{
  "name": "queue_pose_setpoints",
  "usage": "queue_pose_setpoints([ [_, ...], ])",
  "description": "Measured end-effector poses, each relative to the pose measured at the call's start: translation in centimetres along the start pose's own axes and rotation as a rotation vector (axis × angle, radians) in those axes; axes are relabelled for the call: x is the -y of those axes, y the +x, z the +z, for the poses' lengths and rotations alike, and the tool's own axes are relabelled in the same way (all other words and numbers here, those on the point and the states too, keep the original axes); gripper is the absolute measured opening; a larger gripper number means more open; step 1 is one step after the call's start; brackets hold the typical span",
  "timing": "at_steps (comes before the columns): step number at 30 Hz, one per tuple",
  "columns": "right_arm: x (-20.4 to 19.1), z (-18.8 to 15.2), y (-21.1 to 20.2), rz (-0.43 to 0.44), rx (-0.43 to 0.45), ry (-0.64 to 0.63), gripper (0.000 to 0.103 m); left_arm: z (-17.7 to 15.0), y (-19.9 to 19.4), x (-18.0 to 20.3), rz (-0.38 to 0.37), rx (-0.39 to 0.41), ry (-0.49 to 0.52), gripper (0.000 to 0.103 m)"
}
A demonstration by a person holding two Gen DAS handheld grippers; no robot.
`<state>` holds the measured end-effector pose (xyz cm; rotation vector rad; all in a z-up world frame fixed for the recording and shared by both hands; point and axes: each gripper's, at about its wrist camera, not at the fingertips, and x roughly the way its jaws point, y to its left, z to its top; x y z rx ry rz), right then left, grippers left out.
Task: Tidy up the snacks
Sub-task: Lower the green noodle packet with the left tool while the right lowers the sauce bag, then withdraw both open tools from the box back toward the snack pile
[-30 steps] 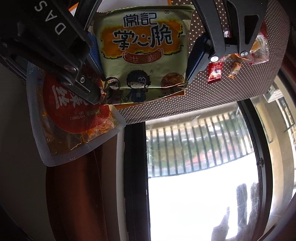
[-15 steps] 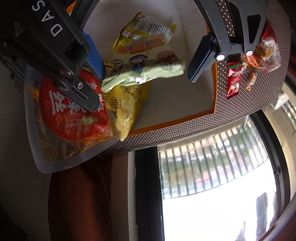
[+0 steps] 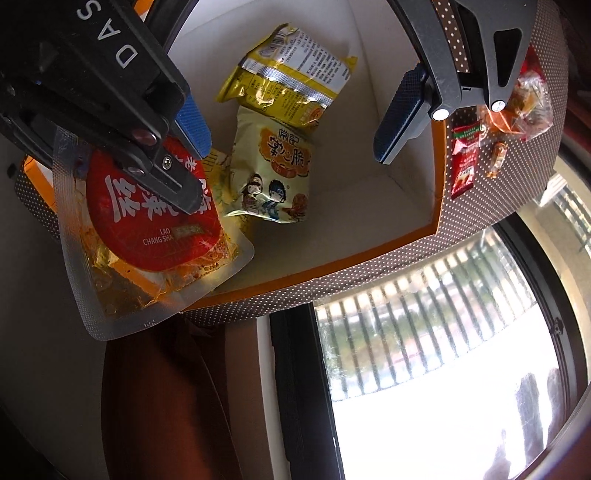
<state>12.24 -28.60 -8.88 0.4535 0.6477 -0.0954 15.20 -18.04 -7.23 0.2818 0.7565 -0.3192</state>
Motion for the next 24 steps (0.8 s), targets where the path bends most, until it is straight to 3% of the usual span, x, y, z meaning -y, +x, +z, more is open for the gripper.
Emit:
queue_pose_setpoints([
  [8, 1.0, -0.3, -0.3, -0.027, -0.002, 0.015, 0.054, 0.0, -0.6, 1.4, 0.035, 0.02, 0.046, 0.091],
  [10, 1.2, -0.3, -0.6, -0.039, -0.001, 0.015, 0.06, -0.1, -0.9, 1.3, 0.019, 0.026, 0.043, 0.091],
  [12, 1.2, -0.3, -1.1, -0.041, 0.017, 0.009, 0.074, -0.2, -1.1, 1.1, -0.006, 0.029, 0.027, 0.091],
  [15, 1.2, -0.4, -1.9, -0.054, 0.055, 0.015, 0.083, -0.3, -1.8, 1.1, -0.013, 0.037, 0.019, 0.091],
  [24, -0.8, -1.2, -3.0, -0.06, 0.068, -0.008, 0.088, -1.3, -4.4, -0.4, -0.008, 0.071, -0.021, 0.091],
])
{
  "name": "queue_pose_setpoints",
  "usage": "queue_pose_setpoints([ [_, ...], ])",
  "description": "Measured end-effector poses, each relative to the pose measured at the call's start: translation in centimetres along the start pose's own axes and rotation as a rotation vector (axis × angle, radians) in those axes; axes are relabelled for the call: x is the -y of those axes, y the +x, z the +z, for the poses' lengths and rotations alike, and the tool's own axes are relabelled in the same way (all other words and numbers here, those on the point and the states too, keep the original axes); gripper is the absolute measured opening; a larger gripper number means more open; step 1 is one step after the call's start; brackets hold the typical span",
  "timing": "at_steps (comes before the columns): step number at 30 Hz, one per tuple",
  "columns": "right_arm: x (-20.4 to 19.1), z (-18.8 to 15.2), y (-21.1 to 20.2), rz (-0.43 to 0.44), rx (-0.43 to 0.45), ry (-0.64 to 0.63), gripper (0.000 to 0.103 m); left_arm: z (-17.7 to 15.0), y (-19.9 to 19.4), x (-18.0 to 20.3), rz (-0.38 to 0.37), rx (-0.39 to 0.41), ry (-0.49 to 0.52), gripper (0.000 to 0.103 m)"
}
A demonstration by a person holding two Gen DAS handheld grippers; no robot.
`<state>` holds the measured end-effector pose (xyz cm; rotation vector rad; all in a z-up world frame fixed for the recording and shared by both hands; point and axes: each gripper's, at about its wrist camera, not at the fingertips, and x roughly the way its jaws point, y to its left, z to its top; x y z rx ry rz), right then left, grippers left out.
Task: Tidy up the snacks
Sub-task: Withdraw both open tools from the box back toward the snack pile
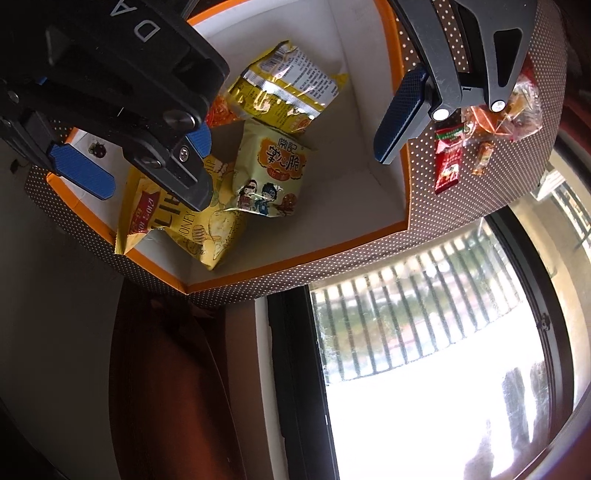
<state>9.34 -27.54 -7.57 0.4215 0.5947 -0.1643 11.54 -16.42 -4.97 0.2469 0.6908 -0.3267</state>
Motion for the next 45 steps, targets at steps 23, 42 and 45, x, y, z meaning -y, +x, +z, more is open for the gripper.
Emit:
queue_pose_setpoints([
  [23, -10.5, -2.8, -2.8, 0.01, 0.044, -0.143, 0.09, -3.7, -5.0, -9.5, 0.029, 0.06, -0.164, 0.091],
  [42, -20.2, -5.5, -1.1, 0.091, 0.021, -0.248, 0.093, -6.4, -6.3, -18.6, 0.125, 0.074, -0.265, 0.091],
  [45, -21.7, -5.9, -0.6, 0.112, 0.011, -0.27, 0.093, -6.8, -6.2, -19.9, 0.141, 0.07, -0.281, 0.091],
])
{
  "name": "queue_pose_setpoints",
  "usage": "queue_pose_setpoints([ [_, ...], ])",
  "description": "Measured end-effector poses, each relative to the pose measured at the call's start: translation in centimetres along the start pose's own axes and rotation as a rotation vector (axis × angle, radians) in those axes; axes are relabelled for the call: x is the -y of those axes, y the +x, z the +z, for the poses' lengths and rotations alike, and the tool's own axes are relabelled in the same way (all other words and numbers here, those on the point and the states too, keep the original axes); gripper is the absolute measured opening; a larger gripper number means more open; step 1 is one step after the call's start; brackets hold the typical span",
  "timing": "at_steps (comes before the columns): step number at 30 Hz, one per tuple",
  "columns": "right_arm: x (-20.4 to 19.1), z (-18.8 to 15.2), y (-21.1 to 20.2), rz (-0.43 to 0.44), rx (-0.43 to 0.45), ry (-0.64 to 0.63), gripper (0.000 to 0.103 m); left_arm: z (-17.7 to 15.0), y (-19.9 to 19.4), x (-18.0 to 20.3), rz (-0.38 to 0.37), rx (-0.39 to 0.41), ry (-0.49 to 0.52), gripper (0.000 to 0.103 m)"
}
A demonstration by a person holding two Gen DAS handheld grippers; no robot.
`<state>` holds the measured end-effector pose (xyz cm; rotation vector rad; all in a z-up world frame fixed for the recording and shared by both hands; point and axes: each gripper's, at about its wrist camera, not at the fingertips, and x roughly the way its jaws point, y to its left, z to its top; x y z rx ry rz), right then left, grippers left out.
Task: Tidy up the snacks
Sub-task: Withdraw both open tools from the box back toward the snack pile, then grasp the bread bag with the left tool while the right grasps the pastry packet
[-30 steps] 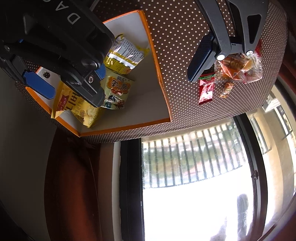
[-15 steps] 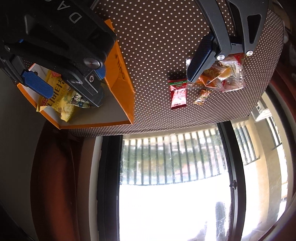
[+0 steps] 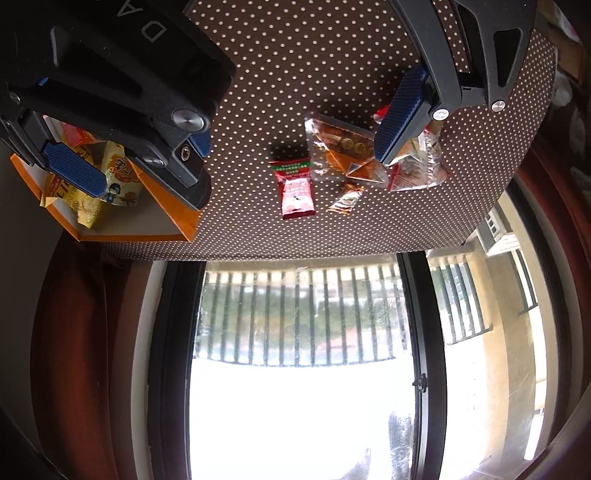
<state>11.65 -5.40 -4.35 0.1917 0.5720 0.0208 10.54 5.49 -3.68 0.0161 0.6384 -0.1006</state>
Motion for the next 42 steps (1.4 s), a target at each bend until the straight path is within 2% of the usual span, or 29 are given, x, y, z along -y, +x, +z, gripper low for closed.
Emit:
queue_pose_setpoints([
  [19, -7.0, -0.4, 6.1, 0.117, -0.064, -0.082, 0.093, -0.3, 3.6, -6.6, 0.12, -0.053, -0.069, 0.091],
  [29, -9.5, -1.1, 10.2, 0.154, -0.1, -0.104, 0.093, -0.8, 7.0, -9.3, 0.189, -0.109, -0.101, 0.091],
  [38, -11.1, -2.5, 14.1, 0.177, -0.176, -0.125, 0.093, -2.3, 10.3, -11.9, 0.247, -0.178, -0.141, 0.091],
  [42, -11.8, -3.4, 15.7, 0.178, -0.215, -0.136, 0.093, -3.0, 11.7, -12.6, 0.245, -0.216, -0.16, 0.091],
])
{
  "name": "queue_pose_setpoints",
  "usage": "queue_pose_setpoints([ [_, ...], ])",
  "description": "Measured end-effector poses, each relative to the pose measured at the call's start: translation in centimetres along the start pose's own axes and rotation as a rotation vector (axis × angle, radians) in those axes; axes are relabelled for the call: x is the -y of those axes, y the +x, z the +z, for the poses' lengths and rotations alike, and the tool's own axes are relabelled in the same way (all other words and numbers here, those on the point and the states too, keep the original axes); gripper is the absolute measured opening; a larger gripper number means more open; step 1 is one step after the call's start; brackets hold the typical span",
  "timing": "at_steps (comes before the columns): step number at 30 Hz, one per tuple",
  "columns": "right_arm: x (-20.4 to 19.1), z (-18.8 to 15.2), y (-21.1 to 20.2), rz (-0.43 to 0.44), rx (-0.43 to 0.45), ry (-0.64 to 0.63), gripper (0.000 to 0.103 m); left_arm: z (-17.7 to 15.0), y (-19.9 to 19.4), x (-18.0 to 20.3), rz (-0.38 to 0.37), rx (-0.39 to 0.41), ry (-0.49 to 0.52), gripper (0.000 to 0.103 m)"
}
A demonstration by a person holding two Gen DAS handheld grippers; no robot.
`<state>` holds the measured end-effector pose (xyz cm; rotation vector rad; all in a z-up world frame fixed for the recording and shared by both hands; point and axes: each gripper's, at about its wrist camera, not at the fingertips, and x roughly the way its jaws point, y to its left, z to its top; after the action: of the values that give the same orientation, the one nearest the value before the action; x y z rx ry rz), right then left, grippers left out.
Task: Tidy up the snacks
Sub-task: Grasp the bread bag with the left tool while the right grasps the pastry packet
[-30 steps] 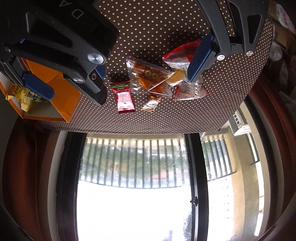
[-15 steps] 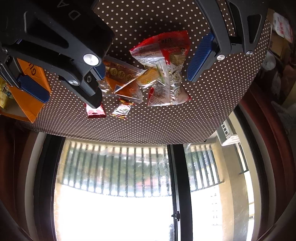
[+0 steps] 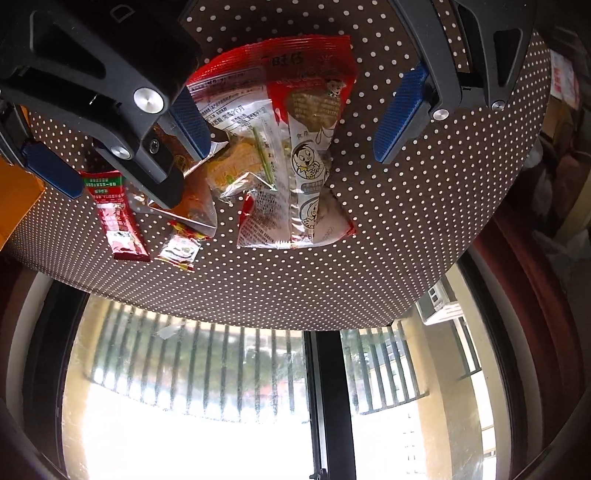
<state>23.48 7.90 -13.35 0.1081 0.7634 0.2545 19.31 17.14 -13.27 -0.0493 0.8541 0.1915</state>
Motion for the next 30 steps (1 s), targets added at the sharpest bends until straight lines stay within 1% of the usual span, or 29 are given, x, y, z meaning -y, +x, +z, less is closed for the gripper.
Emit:
queue_pose_setpoints([
  [2, -0.1, -0.2, 0.8, 0.0, -0.014, -0.003, 0.093, -0.1, 0.7, 0.0, 0.002, -0.015, -0.002, 0.091],
  [7, 0.0, -0.4, 2.1, -0.008, -0.041, 0.003, 0.093, -0.3, 1.8, 0.3, 0.014, -0.012, 0.004, 0.091],
  [11, 0.0, -0.7, 3.1, -0.019, -0.058, 0.005, 0.093, -0.5, 2.9, 0.6, 0.019, -0.035, 0.008, 0.091],
  [14, 0.0, -1.1, 3.7, -0.027, -0.074, 0.0, 0.093, -0.8, 3.6, 0.8, 0.004, -0.061, 0.011, 0.091],
  [17, 0.1, -1.5, 4.5, -0.024, -0.111, 0.0, 0.093, -1.1, 4.5, 1.1, -0.01, -0.089, 0.018, 0.092],
  [19, 0.3, -1.8, 4.9, -0.02, -0.129, 0.007, 0.093, -1.3, 4.6, 1.3, -0.009, -0.08, 0.02, 0.092],
  [20, 0.4, -1.9, 4.9, -0.018, -0.125, 0.01, 0.093, -1.4, 4.5, 1.4, -0.007, -0.075, 0.022, 0.092],
  [22, 0.4, -2.0, 4.9, -0.023, -0.117, 0.001, 0.089, -1.6, 4.4, 1.5, -0.006, -0.067, 0.025, 0.092],
  [27, 0.4, -2.3, 4.8, -0.025, -0.12, -0.011, 0.079, -2.4, 3.6, 1.4, -0.031, -0.056, 0.015, 0.082],
  [30, 0.5, -2.4, 4.5, -0.02, -0.123, -0.016, 0.076, -2.8, 3.2, 1.2, -0.031, -0.054, 0.003, 0.079],
])
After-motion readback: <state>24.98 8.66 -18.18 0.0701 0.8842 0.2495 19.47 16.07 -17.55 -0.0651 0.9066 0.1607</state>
